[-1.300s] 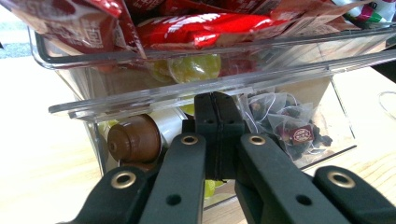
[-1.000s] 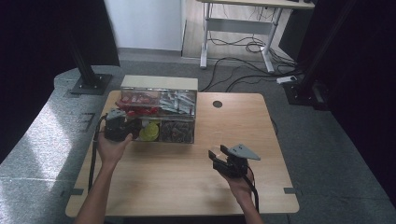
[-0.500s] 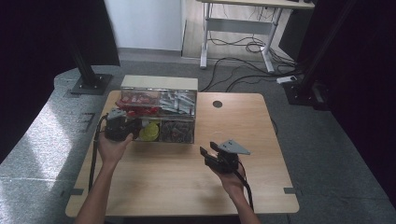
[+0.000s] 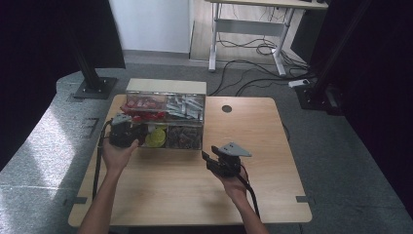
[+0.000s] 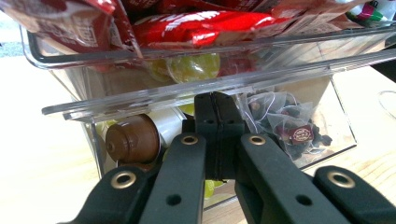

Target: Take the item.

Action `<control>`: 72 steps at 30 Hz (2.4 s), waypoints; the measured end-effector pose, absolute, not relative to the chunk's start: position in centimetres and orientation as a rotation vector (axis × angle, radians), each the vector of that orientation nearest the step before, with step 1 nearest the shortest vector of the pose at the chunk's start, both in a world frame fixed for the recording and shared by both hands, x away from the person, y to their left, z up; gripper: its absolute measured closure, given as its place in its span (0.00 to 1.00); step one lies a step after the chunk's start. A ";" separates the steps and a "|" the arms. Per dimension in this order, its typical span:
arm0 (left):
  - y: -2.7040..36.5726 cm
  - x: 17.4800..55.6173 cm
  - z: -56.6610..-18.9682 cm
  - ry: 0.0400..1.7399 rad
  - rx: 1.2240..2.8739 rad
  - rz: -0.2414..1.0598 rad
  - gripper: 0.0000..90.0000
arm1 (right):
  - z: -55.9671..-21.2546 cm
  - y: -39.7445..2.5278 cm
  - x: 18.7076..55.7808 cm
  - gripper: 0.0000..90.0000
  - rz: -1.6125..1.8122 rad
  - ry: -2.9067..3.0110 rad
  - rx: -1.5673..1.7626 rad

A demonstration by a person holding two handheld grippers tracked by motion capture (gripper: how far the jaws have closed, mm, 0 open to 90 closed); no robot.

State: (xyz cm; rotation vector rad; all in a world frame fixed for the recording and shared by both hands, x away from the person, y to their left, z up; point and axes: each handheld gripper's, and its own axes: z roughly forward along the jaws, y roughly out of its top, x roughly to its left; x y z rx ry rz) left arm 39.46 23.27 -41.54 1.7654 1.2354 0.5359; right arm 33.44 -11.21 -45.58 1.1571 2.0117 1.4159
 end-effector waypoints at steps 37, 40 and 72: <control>23.2 39.6 -41.5 1.234 1.777 0.533 1.00 | -46.8 -7.3 35.9 0.60 1.395 2.070 1.137; 23.1 39.6 -41.5 1.233 1.779 0.533 1.00 | -46.9 -6.9 36.1 0.60 1.397 2.064 1.136; 22.9 39.6 -41.4 1.230 1.784 0.534 1.00 | -47.5 -4.5 38.1 0.63 1.387 2.075 1.125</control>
